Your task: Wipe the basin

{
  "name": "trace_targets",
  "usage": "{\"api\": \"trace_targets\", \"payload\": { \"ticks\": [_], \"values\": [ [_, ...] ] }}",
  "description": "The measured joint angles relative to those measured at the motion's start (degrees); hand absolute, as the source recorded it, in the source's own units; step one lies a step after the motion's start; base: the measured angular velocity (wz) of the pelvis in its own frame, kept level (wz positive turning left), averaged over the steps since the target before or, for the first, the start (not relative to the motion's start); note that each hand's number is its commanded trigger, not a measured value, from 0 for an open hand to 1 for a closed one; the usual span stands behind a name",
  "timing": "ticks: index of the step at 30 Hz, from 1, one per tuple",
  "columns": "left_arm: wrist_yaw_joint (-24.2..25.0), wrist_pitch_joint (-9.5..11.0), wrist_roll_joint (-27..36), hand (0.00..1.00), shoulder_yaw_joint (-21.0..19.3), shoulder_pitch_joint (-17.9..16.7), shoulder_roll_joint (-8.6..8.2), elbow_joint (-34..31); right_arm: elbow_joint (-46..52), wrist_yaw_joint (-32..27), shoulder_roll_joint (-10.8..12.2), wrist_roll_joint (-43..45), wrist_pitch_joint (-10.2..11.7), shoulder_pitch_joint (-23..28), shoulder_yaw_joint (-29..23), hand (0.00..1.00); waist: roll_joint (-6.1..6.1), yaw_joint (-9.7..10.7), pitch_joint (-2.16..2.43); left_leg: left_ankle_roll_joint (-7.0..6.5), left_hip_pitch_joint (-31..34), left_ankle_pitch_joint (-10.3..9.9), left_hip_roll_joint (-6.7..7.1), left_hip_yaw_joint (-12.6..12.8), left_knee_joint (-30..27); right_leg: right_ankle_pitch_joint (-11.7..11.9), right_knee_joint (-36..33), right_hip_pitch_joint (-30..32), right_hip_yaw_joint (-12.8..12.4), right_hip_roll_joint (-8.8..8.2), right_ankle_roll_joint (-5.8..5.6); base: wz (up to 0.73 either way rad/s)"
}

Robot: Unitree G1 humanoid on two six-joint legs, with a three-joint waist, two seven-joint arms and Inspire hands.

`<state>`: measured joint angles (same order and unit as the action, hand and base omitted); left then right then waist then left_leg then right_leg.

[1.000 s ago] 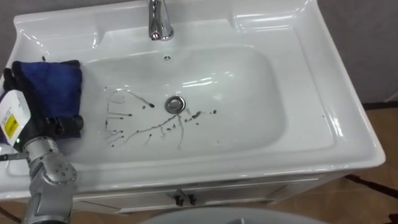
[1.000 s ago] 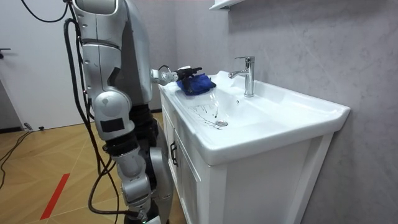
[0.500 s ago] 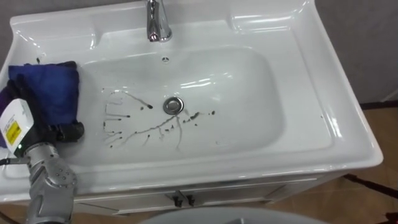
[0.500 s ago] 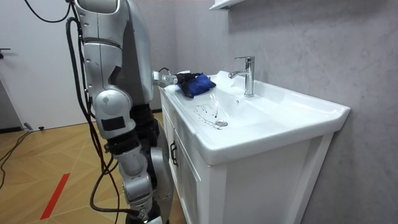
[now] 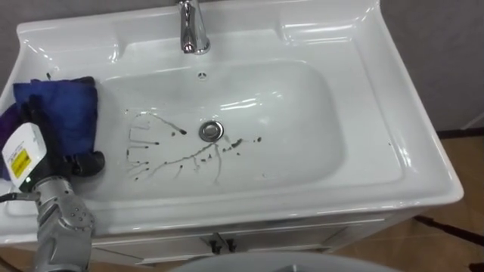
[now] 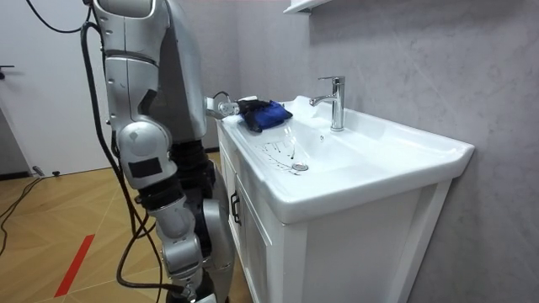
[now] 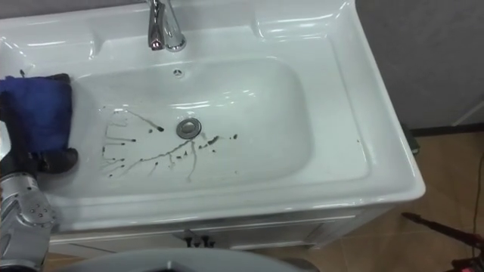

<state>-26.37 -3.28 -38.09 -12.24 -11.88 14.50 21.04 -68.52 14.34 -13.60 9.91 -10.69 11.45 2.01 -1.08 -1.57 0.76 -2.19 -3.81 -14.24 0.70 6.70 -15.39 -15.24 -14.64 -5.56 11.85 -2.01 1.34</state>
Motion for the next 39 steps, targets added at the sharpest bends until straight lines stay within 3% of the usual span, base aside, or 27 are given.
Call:
{"api": "trace_targets", "payload": {
  "ticks": [12, 32, 36, 39],
  "values": [
    [0.1, -1.9, -2.6, 1.0, -3.2, 2.7, 0.16, 0.7, 0.1, 0.9, -0.1, -0.5, -1.4, -0.5, 0.1, 0.0, -0.07, -0.4, 0.07, -0.03, -0.8, 0.0, 0.06, 0.8, 0.7, -0.1, -0.4, -0.4, 0.0, -0.33, -0.07, -0.03],
    [1.3, -2.7, -0.5, 1.0, -3.3, 4.5, 0.18, 0.2, -0.3, 1.2, -0.3, -2.8, -0.4, -1.4, 0.1, 0.0, 0.33, -0.4, 0.08, 0.09, -0.7, 0.1, 0.14, 0.2, 0.6, -0.5, -0.1, -0.7, 1.1, -0.4, 0.0, 0.02],
    [1.1, -2.7, 0.3, 1.0, -3.3, 4.5, 0.14, -1.0, -0.3, 1.2, -0.3, -2.8, 0.8, -1.6, 0.1, 0.0, 0.54, -0.2, 0.0, 0.09, -0.2, 0.1, 0.18, -0.4, 0.5, -0.5, 0.0, -0.4, 1.2, -0.41, 0.0, 0.06],
    [1.9, -3.0, 0.1, 1.0, -3.3, 4.5, 0.13, -3.6, -0.3, 1.3, -0.3, -2.9, 1.4, -1.6, 0.7, 0.0, 1.4, -0.2, -0.56, 0.09, 0.8, 0.1, 0.15, -0.7, -0.3, -0.5, -0.1, 0.1, 1.4, -0.34, 0.01, 0.09]
  ]
}}
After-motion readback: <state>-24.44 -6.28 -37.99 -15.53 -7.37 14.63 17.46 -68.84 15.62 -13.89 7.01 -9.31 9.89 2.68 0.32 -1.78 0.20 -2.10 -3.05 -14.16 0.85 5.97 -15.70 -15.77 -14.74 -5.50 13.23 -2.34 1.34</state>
